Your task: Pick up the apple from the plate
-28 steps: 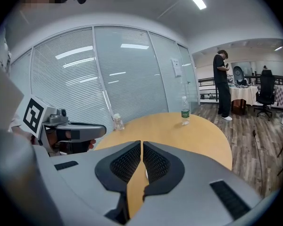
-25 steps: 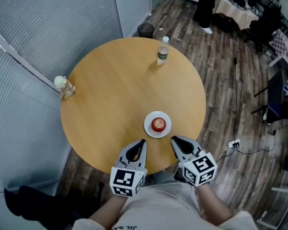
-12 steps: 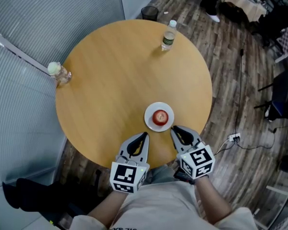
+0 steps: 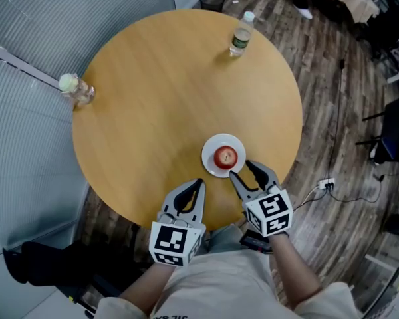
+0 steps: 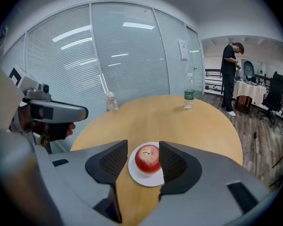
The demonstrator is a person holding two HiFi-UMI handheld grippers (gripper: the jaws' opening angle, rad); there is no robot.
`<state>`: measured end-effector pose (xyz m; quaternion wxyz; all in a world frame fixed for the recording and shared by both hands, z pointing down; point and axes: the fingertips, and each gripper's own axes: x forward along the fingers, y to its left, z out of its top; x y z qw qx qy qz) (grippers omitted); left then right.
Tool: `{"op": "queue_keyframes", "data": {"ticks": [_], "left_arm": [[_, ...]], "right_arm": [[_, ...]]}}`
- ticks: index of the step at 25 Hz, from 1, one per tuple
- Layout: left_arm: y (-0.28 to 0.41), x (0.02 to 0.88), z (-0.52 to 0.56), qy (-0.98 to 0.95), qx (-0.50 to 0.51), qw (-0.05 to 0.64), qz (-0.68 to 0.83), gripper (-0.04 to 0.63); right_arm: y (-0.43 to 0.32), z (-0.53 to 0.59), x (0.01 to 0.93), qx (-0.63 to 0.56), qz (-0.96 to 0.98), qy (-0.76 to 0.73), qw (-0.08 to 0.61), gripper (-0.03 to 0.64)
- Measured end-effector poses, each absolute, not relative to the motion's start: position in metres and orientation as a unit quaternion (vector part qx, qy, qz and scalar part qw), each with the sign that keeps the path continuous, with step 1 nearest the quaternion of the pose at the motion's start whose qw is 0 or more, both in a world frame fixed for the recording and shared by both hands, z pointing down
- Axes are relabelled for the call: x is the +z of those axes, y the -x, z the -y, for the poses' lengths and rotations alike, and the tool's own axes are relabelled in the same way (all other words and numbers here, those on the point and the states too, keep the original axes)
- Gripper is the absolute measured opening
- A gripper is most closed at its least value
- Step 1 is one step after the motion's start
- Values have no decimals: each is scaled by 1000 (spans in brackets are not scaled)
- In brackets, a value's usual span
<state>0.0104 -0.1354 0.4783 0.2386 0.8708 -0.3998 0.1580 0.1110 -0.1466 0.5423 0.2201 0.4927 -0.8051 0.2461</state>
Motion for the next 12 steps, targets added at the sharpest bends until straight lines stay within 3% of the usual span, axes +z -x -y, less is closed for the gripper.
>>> {"op": "queue_keyframes", "data": {"ticks": [6, 12], "left_arm": [[-4, 485, 140, -864, 166, 248, 406, 2], [1, 493, 143, -858, 171, 257, 411, 2]], "right_arm": [[-106, 151, 569, 252, 799, -481, 257, 281], [-103, 155, 595, 257, 795, -469, 286, 321]]}}
